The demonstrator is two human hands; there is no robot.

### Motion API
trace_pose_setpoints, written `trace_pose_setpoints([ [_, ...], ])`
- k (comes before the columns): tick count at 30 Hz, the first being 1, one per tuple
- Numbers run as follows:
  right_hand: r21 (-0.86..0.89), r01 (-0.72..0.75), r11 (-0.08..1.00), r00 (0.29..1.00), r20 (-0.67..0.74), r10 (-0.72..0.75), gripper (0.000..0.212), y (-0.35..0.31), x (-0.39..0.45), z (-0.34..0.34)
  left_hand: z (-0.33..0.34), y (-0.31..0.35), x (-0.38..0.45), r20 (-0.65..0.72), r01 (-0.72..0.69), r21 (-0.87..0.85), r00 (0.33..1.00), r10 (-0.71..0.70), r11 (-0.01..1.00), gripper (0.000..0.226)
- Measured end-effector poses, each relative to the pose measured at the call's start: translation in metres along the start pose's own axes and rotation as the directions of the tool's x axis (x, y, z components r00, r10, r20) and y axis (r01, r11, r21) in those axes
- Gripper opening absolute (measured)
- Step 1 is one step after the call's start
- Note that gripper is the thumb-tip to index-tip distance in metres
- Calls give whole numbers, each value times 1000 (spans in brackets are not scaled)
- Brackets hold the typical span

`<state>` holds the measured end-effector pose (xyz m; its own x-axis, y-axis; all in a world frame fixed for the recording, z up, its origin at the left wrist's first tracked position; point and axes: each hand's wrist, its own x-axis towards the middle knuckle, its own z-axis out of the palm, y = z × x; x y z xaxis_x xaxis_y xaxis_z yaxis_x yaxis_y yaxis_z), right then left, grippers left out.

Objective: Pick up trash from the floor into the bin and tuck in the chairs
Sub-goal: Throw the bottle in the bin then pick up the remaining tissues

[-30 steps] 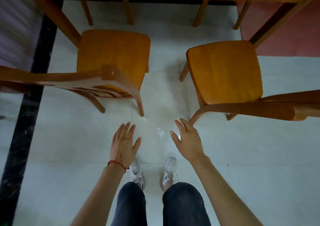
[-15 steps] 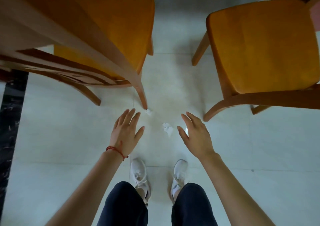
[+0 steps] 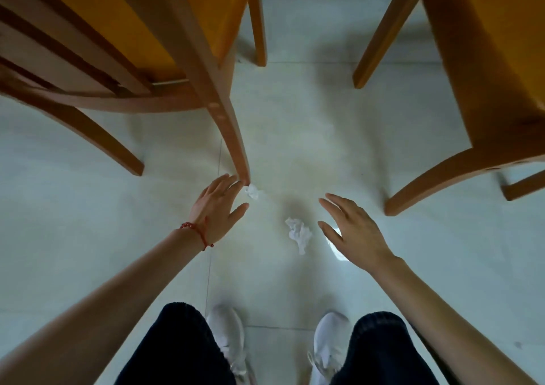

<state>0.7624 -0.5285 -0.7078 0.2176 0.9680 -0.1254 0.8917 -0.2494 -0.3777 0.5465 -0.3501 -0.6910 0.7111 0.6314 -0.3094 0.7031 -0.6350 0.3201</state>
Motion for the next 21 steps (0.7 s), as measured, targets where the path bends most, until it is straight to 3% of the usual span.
trace_pose_setpoints([
  [6,89,-1,996,1000,-31,4,49,33,17,72,79,-32,38,-55,81,-182,994,-92,980,42],
  [11,194,-8,981,994,-104,29,48,53,22,124,144,-55,63,-76,145,-269,982,-171,952,62],
  [15,270,-32,962,990,-126,69,49,63,21,151,176,-62,82,-161,155,-357,961,-225,921,39],
  [21,365,-92,927,986,-99,137,42,68,13,167,205,-63,95,-230,172,-314,940,-251,934,40],
])
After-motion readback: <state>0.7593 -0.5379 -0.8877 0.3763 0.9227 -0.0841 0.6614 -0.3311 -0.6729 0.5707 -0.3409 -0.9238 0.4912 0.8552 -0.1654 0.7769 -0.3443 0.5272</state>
